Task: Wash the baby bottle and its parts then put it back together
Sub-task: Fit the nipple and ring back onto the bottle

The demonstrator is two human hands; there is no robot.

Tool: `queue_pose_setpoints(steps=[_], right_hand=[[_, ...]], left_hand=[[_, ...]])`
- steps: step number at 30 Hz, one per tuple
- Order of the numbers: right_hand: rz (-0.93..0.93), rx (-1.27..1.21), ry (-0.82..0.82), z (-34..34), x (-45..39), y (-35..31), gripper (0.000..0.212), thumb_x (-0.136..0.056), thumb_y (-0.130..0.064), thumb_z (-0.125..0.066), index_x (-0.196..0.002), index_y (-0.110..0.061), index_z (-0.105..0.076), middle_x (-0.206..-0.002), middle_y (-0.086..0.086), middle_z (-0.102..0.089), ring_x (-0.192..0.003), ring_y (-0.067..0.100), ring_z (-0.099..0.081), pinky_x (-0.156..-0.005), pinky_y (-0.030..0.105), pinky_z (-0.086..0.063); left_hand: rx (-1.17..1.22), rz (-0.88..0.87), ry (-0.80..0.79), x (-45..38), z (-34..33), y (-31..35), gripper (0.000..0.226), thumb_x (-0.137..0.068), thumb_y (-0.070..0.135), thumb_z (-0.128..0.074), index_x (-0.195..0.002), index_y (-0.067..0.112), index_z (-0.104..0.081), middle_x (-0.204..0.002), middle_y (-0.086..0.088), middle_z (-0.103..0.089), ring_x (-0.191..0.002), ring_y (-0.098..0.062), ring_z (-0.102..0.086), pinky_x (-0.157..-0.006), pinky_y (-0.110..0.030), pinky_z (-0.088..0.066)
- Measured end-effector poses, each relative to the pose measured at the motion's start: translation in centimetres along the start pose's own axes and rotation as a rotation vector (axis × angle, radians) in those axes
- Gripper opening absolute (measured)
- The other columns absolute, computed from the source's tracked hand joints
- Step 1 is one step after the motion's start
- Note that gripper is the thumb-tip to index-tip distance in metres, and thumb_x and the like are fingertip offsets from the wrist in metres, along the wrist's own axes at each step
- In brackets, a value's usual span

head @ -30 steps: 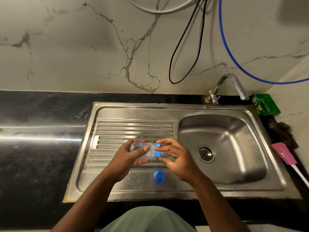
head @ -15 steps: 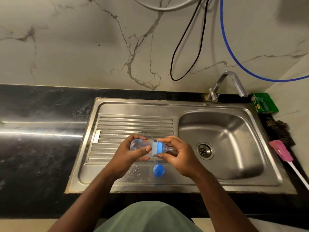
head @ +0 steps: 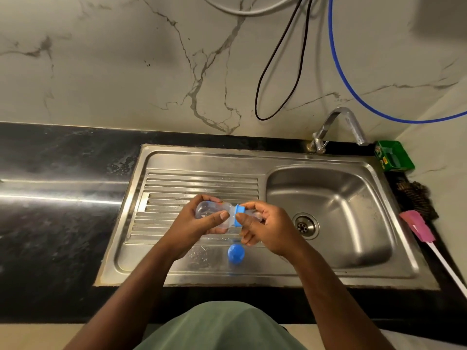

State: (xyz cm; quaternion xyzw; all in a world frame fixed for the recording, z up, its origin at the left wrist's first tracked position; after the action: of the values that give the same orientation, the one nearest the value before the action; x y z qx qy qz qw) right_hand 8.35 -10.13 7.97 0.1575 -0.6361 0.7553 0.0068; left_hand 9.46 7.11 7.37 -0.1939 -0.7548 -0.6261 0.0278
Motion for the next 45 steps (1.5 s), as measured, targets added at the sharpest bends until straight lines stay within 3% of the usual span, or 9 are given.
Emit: queue_pose_setpoints(steps=[7,13,24,28,31,33,36,40,45], right_hand=[[0.171,0.176,-0.042,0.3,0.5,-1.0,0.048,-0.088,-0.020,-0.082,-0.129,-0.036,-0.063,-0.123,-0.007,-0.070,-0.109,0.012,-0.071,-0.091,0.035,-0.062],[0.353,0.187,0.011,0.5,0.5,-2.3,0.044,-0.084,-0.004,-0.083,-0.121,-0.025,-0.069,-0.128,-0.004,-0.060,-0.121,0.022,-0.065,-0.097,0.044,-0.060],[0.320,0.111,-0.018,0.9,0.5,-2.2,0.053,-0.081,-0.007,-0.086,-0.131,-0.017,-0.069,-0.129,-0.007,-0.063,-0.124,0.022,-0.064,-0.099,0.041,-0.059],[0.211,0.088,0.063,1.6,0.1,-1.5,0.045,-0.090,-0.048,-0.075,-0.117,-0.013,-0.074,-0.104,0.000,-0.076,-0.094,0.017,-0.075,-0.082,0.039,-0.063],[0.018,0.138,0.124,1.9,-0.3,-0.5,0.097,-0.073,-0.097,-0.044,-0.087,-0.005,-0.073,-0.069,0.011,-0.073,-0.058,0.020,-0.072,-0.059,0.036,-0.061],[-0.087,0.158,0.105,2.2,-0.6,0.4,0.115,-0.060,-0.107,-0.031,-0.101,-0.008,-0.074,-0.076,0.011,-0.075,-0.066,0.020,-0.075,-0.069,0.038,-0.065],[0.012,-0.009,0.020,2.3,-0.7,-0.4,0.080,-0.073,-0.082,-0.068,-0.135,-0.032,-0.061,-0.125,-0.005,-0.068,-0.111,0.018,-0.071,-0.091,0.042,-0.062],[0.266,0.094,0.001,1.6,-0.4,-2.6,0.046,-0.085,-0.013,-0.084,-0.127,-0.025,-0.070,-0.125,-0.009,-0.066,-0.120,0.018,-0.067,-0.097,0.035,-0.059],[0.035,0.048,0.023,1.1,-1.2,-0.8,0.033,-0.092,-0.045,-0.069,-0.122,-0.030,-0.069,-0.103,0.004,-0.076,-0.083,0.020,-0.077,-0.077,0.045,-0.065]], left_hand=[[0.036,0.032,0.046,0.2,0.4,-0.3,0.035,-0.088,0.013,-0.075,-0.118,0.001,-0.062,-0.101,-0.003,-0.078,-0.094,-0.028,-0.077,-0.075,-0.039,-0.066],[0.065,0.080,0.071,0.2,0.0,-0.8,0.037,-0.086,0.021,-0.076,-0.115,0.002,-0.065,-0.099,-0.006,-0.076,-0.091,-0.024,-0.077,-0.074,-0.038,-0.065],[0.048,0.071,0.028,0.0,-0.8,-0.3,0.033,-0.083,0.021,-0.078,-0.110,0.003,-0.070,-0.098,-0.006,-0.078,-0.092,-0.028,-0.077,-0.074,-0.040,-0.066],[-0.012,-0.030,0.048,0.0,-1.2,0.9,0.044,-0.079,0.022,-0.083,-0.116,0.004,-0.066,-0.106,-0.011,-0.076,-0.096,-0.034,-0.077,-0.076,-0.044,-0.066],[-0.047,-0.047,0.023,-0.5,-1.9,1.7,0.046,-0.078,0.021,-0.084,-0.116,0.003,-0.066,-0.104,-0.013,-0.076,-0.088,-0.031,-0.078,-0.069,-0.035,-0.064],[-0.028,-0.033,0.017,-0.9,-1.7,1.8,0.042,-0.079,0.021,-0.083,-0.115,0.005,-0.067,-0.103,-0.009,-0.077,-0.089,-0.031,-0.078,-0.071,-0.037,-0.065],[0.034,-0.008,0.053,-1.2,-0.3,1.4,0.036,-0.082,0.021,-0.081,-0.112,0.005,-0.069,-0.103,-0.006,-0.077,-0.095,-0.031,-0.077,-0.077,-0.042,-0.066],[0.037,0.016,0.054,-1.5,-0.3,0.6,0.040,-0.083,0.022,-0.081,-0.115,0.003,-0.068,-0.109,-0.015,-0.075,-0.096,-0.033,-0.076,-0.076,-0.042,-0.066],[0.042,0.055,0.053,-1.6,-0.2,0.1,0.041,-0.082,0.021,-0.081,-0.117,0.003,-0.067,-0.104,-0.009,-0.077,-0.094,-0.030,-0.077,-0.073,-0.039,-0.066]])
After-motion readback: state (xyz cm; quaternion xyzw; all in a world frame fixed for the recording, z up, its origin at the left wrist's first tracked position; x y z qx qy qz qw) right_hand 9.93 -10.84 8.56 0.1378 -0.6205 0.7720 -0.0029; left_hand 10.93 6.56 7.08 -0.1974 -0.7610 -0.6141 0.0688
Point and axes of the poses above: each hand's wrist, its own x-axis away from the middle knuckle, its own z-axis out of the back of the hand, y = z × x, the point moved 10 cm from there along -x, towards the middle knuckle
